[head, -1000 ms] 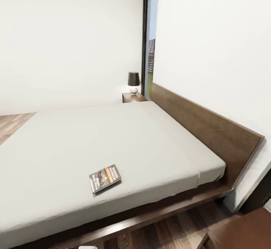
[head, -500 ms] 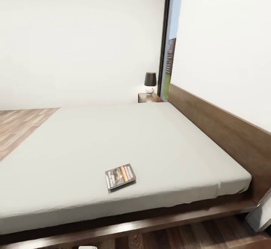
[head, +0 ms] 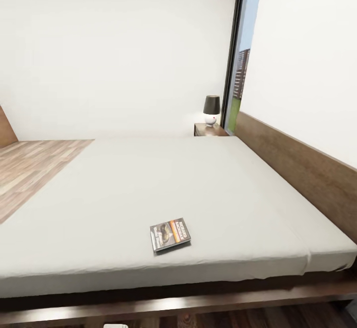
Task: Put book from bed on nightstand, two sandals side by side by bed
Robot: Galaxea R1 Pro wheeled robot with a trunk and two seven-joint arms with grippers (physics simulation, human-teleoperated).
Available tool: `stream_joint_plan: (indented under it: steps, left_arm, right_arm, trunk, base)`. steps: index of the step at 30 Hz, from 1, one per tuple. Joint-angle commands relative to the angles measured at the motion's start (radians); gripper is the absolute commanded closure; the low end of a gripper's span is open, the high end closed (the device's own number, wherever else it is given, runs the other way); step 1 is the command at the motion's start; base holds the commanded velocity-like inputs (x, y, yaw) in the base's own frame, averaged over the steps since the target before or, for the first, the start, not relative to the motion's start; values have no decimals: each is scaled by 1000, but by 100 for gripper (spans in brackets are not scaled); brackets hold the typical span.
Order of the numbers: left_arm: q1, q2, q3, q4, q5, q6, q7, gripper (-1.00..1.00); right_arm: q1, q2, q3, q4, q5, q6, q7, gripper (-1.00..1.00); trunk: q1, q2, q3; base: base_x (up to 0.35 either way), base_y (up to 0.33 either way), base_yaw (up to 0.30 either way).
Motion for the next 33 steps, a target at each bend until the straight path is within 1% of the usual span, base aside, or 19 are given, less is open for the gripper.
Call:
stream_joint_plan:
  steps: [1, 11, 33]
  left_arm:
    - [-1, 0, 1, 1, 7, -1, -5, -100]
    - [-1, 0, -1, 1, 7, 0, -5, -100]
    - [-1, 0, -1, 1, 7, 1, -5, -100]
  right_arm:
    - [-1, 0, -8, 1, 0, 3, 5, -100]
    - [-1, 0, -8, 1, 0, 2, 5, -100]
    - [-1, -1, -8, 1, -6, 2, 6, -100]
  trunk:
    - [0, 0, -1]
    - [0, 0, -1]
    - [-84, 154, 68]
  base:
    - [0, 0, 6]
    - [0, 0, 1]
    - [0, 0, 0]
